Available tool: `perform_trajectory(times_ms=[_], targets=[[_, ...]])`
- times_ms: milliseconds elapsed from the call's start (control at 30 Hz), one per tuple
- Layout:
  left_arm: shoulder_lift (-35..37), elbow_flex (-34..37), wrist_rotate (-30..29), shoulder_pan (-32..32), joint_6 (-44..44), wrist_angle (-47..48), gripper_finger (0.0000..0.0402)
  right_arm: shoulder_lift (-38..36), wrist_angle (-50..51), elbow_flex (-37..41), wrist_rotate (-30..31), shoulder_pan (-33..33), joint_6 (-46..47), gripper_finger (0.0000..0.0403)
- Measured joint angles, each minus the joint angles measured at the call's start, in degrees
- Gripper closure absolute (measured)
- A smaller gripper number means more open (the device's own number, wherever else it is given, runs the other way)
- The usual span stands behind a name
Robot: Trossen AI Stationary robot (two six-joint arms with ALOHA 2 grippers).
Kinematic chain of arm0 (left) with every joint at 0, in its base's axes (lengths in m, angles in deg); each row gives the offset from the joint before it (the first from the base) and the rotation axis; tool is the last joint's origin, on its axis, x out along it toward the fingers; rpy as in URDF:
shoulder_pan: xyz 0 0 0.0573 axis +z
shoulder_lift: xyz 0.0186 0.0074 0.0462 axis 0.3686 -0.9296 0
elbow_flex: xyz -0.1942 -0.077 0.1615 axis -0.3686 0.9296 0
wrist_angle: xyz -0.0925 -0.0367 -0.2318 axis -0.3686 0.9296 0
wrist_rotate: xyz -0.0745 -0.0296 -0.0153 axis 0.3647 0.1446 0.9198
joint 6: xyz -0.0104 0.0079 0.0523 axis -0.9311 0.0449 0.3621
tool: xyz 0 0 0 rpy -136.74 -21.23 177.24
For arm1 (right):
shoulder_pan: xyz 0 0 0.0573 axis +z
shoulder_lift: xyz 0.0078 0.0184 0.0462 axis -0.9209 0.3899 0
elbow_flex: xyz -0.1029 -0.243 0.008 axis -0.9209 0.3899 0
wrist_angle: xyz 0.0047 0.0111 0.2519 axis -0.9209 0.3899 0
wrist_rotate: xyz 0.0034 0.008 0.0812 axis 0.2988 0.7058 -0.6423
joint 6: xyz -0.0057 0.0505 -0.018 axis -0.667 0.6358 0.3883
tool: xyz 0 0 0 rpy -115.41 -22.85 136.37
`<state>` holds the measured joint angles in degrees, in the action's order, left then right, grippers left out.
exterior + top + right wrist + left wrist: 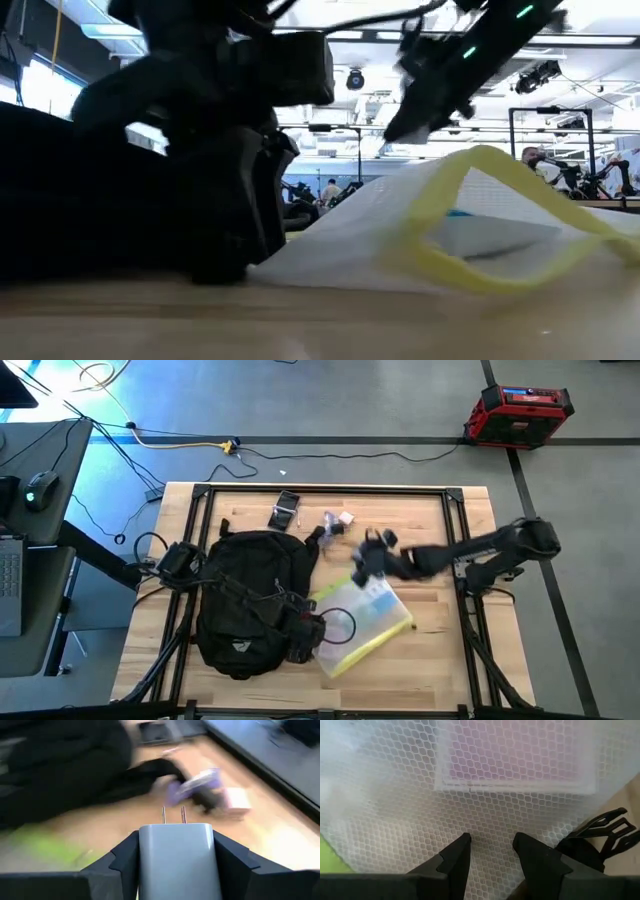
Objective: Unpack backpack
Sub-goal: Remove the blue charger adapter from the green zip bag, then remove the purple playing cards box from the green zip bag
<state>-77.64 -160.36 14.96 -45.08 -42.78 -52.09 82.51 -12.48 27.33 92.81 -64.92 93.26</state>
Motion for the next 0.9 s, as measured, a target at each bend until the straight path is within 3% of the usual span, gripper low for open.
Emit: perform_trajectory(times_ms=[233,500,700,900], targets=[[-0.02,0.06,-1.52,0.20,0.55,-1.51,0.0257,9.92,-8.11,0.00,-5.32,-12.44,0.11,0.0222],[-0.11,0.11,-1.86,0.36,0.61,-2.81,0.0257,20.12,-19.43,0.00,-8.82,-18.10,2.24,0.0205],[-0.11,0.11,-1.86,0.36,0.66,-2.84,0.0257,19.14,-19.19,0.00,-11.32,-19.98,0.58,0.0165],[-0.11,0.11,-1.84,0.40,0.61,-2.86,0.0257,10.02,-15.20,0.00,-11.41,-17.27,-7.53,0.0160]])
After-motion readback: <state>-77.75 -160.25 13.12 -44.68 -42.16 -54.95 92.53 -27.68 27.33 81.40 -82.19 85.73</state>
